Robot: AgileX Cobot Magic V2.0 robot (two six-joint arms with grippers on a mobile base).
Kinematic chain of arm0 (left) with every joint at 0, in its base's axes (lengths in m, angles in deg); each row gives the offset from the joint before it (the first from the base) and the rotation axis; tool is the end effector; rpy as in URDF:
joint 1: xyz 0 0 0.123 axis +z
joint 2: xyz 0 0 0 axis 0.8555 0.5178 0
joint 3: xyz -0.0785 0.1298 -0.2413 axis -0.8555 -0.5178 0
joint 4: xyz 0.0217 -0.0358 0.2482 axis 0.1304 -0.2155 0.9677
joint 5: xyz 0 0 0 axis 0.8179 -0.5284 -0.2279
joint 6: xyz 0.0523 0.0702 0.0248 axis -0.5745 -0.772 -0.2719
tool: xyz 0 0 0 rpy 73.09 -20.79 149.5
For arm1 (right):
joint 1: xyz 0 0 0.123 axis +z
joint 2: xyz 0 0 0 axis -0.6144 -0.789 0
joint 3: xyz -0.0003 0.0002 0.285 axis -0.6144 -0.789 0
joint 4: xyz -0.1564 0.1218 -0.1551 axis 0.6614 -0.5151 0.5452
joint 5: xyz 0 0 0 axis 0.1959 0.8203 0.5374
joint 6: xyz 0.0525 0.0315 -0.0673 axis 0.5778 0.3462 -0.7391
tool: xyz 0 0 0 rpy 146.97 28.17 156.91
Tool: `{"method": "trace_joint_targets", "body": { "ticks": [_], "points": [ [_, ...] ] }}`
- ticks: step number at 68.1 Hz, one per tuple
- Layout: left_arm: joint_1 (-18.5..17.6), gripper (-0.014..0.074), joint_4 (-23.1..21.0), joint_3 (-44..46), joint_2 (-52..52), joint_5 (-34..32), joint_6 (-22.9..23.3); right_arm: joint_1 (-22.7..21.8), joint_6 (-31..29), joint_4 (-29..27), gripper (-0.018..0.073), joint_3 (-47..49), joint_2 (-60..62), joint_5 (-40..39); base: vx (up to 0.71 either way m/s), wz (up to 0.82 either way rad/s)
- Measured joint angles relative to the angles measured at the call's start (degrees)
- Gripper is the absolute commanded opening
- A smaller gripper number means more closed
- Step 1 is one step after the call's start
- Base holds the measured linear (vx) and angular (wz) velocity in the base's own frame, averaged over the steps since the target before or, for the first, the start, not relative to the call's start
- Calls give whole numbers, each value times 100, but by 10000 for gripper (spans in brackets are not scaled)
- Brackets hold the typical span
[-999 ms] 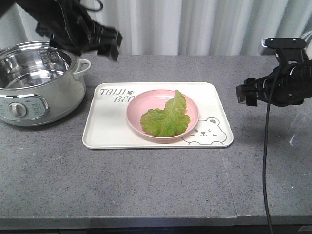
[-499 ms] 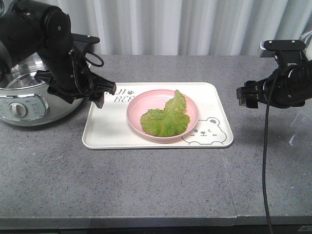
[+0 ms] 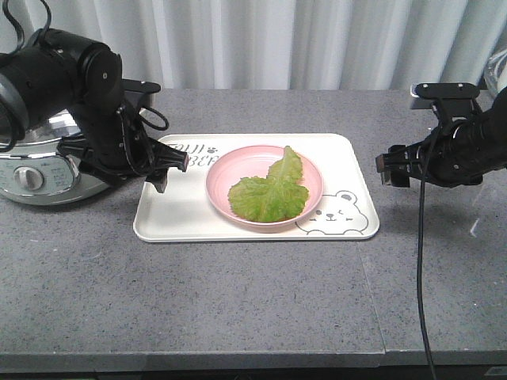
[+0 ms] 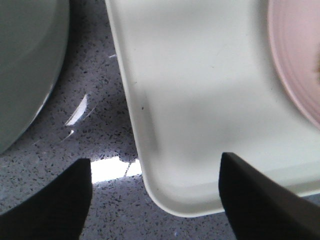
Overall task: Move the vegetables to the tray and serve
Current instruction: 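Lower both grippers to the tray's short edges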
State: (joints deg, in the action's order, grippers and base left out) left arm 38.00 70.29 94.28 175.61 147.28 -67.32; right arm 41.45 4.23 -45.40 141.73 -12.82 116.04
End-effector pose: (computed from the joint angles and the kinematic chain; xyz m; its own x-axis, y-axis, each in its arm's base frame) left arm 0.3870 -0.1384 0.2846 -0.9442 0.1267 -0.3040 0.1270 0.9917 0.0188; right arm 0.3585 0.0275 0.2693 -0.8238 -0.0298 -0.5660 -0.0775 0.9952 0.0604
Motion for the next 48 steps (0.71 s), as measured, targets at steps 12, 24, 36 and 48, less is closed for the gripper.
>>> {"method": "trace_joint_targets", "body": {
  "ticks": [12, 24, 36, 48],
  "points": [
    [0, 501, 4, -144, 7, -208, 121, 37, 0, -19, 561, 0, -56, -83, 0, 0],
    [0, 501, 4, -151, 29, -298, 157, 315, 6, 53, 561, 0, -236, -192, 0, 0],
    [0, 501, 19, -151, 94, -305, 181, 416, 197, 152, 561, 0, -400, -315, 0, 0],
    [5, 501, 112, -151, 204, -335, 277, 416, 260, 228, 561, 0, -478, -334, 0, 0]
  ]
}}
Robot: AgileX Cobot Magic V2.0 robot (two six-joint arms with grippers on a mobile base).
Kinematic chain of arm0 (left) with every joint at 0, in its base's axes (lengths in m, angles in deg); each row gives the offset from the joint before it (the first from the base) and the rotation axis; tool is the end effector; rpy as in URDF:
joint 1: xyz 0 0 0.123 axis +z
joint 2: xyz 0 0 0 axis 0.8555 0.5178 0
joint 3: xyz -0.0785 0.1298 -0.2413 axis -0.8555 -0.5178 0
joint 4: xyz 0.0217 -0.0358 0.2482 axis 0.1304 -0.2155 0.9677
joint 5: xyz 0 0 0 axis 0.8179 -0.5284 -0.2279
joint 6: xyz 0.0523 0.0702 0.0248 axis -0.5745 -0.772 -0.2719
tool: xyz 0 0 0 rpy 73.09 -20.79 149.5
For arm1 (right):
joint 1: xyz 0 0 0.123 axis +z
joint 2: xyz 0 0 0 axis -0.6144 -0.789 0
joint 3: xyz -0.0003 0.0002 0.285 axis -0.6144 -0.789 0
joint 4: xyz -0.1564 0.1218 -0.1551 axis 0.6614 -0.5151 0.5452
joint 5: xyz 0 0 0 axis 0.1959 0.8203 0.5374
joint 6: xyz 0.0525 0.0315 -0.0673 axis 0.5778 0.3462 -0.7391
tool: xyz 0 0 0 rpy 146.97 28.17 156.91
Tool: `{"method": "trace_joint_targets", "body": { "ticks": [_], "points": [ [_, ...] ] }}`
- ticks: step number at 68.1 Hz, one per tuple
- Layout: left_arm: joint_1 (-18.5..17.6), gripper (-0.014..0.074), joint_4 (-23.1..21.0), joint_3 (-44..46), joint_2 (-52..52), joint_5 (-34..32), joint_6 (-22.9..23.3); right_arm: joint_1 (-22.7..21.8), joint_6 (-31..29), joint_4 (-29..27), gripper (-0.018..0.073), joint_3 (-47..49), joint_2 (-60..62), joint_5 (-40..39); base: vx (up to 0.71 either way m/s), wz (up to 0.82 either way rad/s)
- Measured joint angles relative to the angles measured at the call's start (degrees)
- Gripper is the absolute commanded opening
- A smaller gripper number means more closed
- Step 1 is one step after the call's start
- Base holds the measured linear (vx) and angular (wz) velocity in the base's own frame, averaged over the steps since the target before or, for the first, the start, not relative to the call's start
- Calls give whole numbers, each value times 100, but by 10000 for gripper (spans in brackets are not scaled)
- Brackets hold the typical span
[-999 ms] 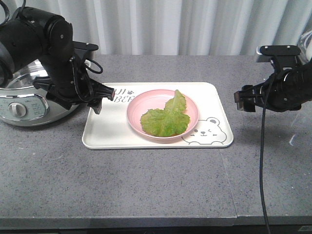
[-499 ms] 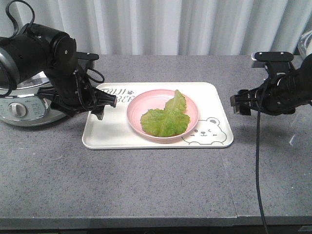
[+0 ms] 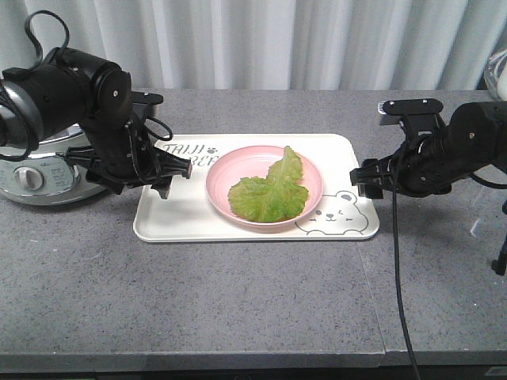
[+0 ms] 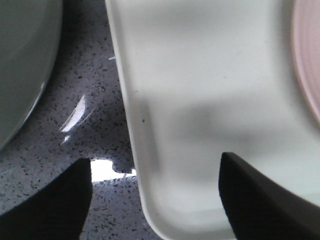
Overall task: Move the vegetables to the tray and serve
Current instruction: 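Lower both grippers to the tray's short edges, then grasp the tray edges with both grippers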
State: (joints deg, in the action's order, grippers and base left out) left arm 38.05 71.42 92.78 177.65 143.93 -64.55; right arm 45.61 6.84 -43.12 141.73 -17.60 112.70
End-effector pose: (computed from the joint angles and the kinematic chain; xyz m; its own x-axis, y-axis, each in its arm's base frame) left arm 0.3950 -0.1396 0.2642 -0.9476 0.0918 -0.3060 0.0890 0.9958 0.0231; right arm 0.3712 0.0531 0.2414 -0.8359 -0.0757 -0.5437 -0.1204 0.9916 0.0469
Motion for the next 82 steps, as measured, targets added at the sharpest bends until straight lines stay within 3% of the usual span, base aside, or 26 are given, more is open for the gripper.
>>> {"method": "trace_joint_targets", "body": {
  "ticks": [82],
  "points": [
    [11, 501, 326, -6, 576, -283, 329, 0, 57, 204, 561, 0, -577, -105, 0, 0]
  ]
}}
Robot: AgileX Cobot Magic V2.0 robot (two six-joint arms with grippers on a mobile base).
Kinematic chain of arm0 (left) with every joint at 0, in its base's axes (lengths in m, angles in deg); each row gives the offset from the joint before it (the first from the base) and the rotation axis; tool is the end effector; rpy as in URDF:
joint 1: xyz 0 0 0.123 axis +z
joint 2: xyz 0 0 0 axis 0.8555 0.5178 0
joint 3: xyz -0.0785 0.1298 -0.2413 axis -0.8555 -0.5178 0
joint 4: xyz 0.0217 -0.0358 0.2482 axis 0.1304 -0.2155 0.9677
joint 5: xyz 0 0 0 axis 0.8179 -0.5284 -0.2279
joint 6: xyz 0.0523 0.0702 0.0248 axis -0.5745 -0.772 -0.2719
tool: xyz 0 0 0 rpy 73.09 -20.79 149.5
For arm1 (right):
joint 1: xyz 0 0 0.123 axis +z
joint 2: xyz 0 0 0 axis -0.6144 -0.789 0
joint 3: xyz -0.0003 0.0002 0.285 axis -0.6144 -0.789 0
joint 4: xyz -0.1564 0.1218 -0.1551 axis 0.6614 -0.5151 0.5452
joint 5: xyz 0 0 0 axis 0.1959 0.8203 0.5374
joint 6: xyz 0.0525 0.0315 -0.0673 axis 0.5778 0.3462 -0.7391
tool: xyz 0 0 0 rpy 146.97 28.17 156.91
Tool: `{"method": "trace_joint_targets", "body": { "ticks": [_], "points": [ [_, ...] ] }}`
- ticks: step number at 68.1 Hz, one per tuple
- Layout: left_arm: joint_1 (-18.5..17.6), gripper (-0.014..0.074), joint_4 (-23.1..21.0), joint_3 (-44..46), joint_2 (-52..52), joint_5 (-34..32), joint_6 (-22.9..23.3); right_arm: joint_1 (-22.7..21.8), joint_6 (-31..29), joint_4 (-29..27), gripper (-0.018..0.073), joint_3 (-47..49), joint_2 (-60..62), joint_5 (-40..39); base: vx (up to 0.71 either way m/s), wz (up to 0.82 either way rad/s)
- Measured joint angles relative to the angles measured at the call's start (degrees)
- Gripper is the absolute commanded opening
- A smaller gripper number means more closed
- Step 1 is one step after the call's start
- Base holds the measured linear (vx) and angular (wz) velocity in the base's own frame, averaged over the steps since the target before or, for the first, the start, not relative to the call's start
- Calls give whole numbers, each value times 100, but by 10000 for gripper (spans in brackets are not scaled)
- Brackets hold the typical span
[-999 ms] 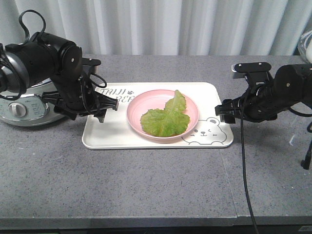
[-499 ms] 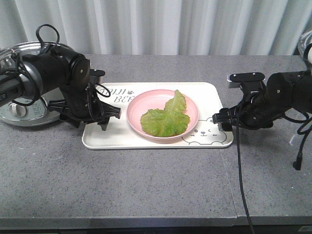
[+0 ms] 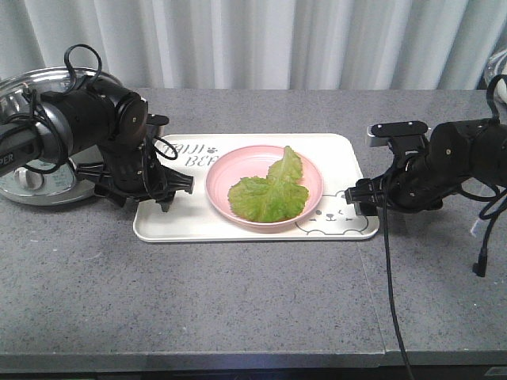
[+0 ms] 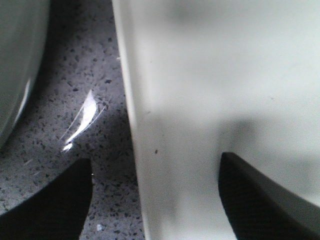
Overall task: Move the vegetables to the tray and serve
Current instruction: 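Grasp the tray edges with both grippers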
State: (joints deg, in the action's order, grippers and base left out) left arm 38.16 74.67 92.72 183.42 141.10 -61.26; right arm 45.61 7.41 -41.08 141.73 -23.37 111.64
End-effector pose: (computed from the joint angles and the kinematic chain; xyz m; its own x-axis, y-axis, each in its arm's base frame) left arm 0.4122 -0.1407 0.2227 -0.9591 0.0710 -0.2742 0.0528 0.9959 0.0731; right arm 0.3828 0.0528 0.2038 -0.8750 -0.1005 -0.4735 -0.1240 0.9921 0.0186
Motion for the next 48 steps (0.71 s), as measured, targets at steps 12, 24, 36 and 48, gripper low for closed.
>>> {"method": "trace_joint_targets", "body": {
  "ticks": [12, 24, 36, 48],
  "points": [
    [0, 501, -36, 5, 46, -97, 0, 0, 49, 0, 561, 5, -73, -75, 0, 0],
    [0, 501, -193, 71, 157, -231, 19, 0, 93, 0, 553, 10, -95, -136, 0, 0],
    [0, 501, -334, 105, 207, -389, 24, 0, 93, 5, 509, 10, -95, -149, 0, 0],
    [0, 501, -372, 105, 217, -431, 25, 0, 93, 22, 491, 10, -95, -192, 0, 0]
  ]
}}
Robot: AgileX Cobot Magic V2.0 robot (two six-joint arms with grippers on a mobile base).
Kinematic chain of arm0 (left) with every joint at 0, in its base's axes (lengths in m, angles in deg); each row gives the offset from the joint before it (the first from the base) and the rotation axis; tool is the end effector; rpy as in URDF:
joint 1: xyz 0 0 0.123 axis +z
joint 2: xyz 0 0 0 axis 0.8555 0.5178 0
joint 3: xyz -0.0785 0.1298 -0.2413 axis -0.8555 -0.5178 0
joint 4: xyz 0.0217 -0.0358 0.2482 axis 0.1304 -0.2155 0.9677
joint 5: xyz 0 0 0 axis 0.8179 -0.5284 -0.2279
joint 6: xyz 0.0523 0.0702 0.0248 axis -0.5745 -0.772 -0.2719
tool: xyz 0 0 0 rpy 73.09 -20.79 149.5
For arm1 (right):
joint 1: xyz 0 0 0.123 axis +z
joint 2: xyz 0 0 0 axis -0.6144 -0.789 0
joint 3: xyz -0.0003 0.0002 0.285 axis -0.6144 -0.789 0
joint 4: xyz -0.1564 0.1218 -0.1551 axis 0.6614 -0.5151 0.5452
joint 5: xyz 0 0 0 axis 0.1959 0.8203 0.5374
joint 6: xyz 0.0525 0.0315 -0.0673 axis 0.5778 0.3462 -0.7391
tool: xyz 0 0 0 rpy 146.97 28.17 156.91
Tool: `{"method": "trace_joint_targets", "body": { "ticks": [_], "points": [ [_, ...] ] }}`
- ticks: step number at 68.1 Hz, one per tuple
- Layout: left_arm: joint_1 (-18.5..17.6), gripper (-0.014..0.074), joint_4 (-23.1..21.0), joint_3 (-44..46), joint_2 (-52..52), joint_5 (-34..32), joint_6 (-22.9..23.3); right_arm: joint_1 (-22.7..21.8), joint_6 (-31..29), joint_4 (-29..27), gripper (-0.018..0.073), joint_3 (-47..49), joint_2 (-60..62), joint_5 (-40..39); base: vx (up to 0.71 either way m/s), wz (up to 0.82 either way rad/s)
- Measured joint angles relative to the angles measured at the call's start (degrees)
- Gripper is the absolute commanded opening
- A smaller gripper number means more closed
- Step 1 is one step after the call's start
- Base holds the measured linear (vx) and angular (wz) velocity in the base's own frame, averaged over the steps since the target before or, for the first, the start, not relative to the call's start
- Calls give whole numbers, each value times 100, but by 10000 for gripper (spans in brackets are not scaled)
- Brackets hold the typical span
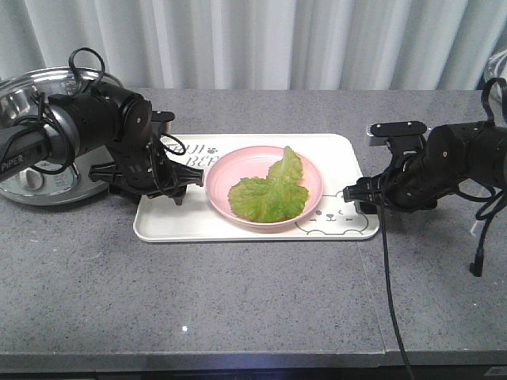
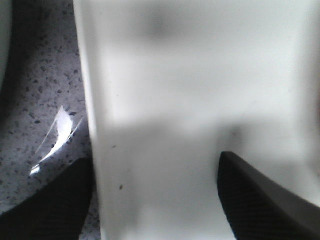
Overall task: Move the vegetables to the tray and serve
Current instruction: 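Grasp the tray edges with both grippers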
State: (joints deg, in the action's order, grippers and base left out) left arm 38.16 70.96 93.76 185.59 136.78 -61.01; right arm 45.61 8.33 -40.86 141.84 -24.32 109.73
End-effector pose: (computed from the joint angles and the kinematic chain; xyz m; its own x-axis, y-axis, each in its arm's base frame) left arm 0.4219 -0.1502 0.2120 -0.9514 0.0361 -0.3058 0.0402 0.9992 -0.0070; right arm 0.3871 0.0531 0.1994 -0.8676 -0.0862 -0.4897 -0.1117 0.9935 0.0230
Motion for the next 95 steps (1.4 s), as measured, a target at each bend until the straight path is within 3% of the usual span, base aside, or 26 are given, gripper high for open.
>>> {"method": "trace_joint_targets", "body": {
  "ticks": [15, 29, 39, 54, 58, 95],
  "points": [
    [0, 495, -14, 0, 0, -5, 0, 106, 0, 28, 473, 0, -16, -49, 0, 0],
    [0, 427, -30, 0, 0, -9, 6, 239, 109, 10, 342, 54, -138, -143, 0, 0],
    [24, 320, -6, 0, 0, 8, 6, 268, 175, -79, 201, 104, -227, -231, 0, 0],
    [73, 62, 188, 5, 0, 95, -47, 253, 242, -5, -13, 122, -237, -243, 0, 0],
    [85, -8, 255, 5, 0, 125, -125, 239, 261, 28, -11, 122, -237, -243, 0, 0],
    [85, -8, 318, 5, -5, 156, -192, 235, 479, 42, -4, 122, -237, -243, 0, 0]
  ]
}}
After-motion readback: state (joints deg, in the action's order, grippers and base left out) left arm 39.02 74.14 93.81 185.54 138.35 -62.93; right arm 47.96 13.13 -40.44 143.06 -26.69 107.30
